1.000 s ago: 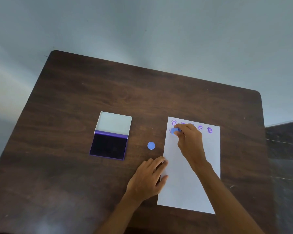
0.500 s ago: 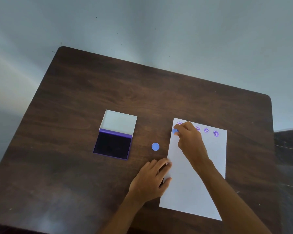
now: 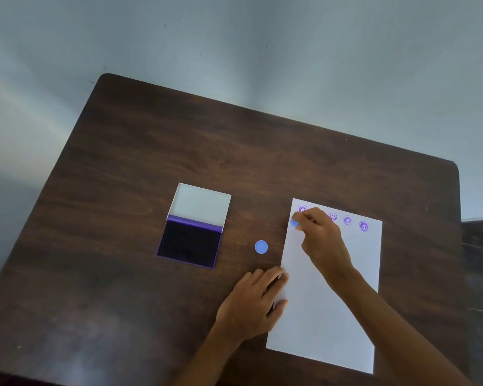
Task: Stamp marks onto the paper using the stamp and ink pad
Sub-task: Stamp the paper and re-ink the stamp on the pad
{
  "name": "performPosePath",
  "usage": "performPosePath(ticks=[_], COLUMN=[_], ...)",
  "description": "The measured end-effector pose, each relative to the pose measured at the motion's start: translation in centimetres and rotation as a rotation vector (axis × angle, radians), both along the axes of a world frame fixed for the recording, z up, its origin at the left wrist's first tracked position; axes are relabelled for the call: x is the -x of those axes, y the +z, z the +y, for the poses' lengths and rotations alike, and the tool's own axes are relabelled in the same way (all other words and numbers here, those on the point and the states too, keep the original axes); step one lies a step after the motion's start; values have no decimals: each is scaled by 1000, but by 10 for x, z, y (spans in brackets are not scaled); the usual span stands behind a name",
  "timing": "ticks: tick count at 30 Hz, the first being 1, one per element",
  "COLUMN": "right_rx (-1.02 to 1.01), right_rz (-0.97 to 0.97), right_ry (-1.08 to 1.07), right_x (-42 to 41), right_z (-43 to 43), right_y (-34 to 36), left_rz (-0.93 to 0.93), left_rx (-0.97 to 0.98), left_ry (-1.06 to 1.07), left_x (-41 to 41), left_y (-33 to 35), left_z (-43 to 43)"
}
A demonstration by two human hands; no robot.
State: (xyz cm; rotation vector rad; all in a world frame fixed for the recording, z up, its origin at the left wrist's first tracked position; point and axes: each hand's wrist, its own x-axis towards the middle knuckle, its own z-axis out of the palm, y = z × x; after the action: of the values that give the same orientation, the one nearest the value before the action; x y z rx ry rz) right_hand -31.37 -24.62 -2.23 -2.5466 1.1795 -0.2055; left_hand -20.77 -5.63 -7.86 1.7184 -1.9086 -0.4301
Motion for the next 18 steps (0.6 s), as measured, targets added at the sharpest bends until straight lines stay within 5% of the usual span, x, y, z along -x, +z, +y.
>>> performPosePath(ticks=[18], right_rx=[21], right_rz=[0], right_ry=[65], right_x=[5], right_z=[0], right_y=[-5], left_rz=[41], left_rx=[-6], left_ry=[-10], left_x=[1], left_y=[2], left_z=[-2])
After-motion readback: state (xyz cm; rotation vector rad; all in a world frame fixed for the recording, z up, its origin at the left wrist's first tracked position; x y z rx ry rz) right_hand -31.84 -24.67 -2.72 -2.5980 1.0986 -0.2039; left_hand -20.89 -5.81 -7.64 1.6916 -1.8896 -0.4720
